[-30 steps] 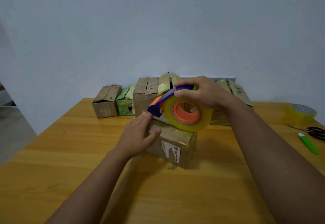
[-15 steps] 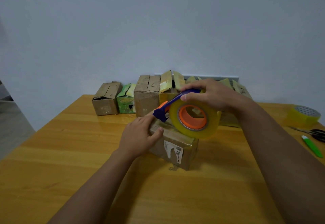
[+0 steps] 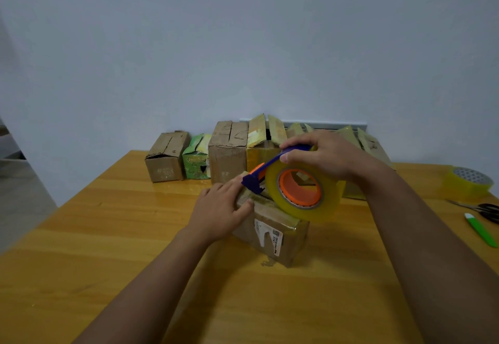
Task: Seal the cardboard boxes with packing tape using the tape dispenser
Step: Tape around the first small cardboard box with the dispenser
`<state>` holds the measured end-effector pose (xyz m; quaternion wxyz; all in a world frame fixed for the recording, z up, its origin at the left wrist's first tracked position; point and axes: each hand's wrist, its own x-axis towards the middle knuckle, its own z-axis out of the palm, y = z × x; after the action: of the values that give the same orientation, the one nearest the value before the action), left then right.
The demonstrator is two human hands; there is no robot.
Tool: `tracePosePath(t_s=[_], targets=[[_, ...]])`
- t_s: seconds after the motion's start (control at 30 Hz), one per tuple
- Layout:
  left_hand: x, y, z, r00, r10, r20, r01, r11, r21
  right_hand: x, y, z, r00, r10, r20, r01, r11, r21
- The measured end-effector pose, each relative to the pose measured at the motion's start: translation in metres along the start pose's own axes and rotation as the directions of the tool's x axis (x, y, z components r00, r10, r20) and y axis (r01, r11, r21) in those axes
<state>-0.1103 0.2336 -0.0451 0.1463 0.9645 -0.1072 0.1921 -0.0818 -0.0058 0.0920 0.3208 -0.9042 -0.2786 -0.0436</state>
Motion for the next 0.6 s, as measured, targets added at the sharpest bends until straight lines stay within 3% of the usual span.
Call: tracePosePath(t_s=[0.17, 0.27, 0.6], targets=[[0.007, -0.001, 0.001, 0.987, 0.163, 0.006, -0.163, 0.987, -0.009, -0.002, 0.002, 0.004, 0.999, 0.021, -0.036, -0.018, 0.997, 0.078], [0.009, -0.004, 0.004, 0.985, 0.168, -0.025, -0.169, 0.981, -0.089, -0.004, 0.003, 0.000, 0.999, 0.028, -0.018, -0.026, 0.996, 0.086], [0.008, 0.000, 0.002, 0.992, 0.127, -0.020, -0.127, 0.991, -0.038, -0.015, 0.012, -0.018, 0.999, 0.048, 0.006, -0.048, 0.991, 0.125]])
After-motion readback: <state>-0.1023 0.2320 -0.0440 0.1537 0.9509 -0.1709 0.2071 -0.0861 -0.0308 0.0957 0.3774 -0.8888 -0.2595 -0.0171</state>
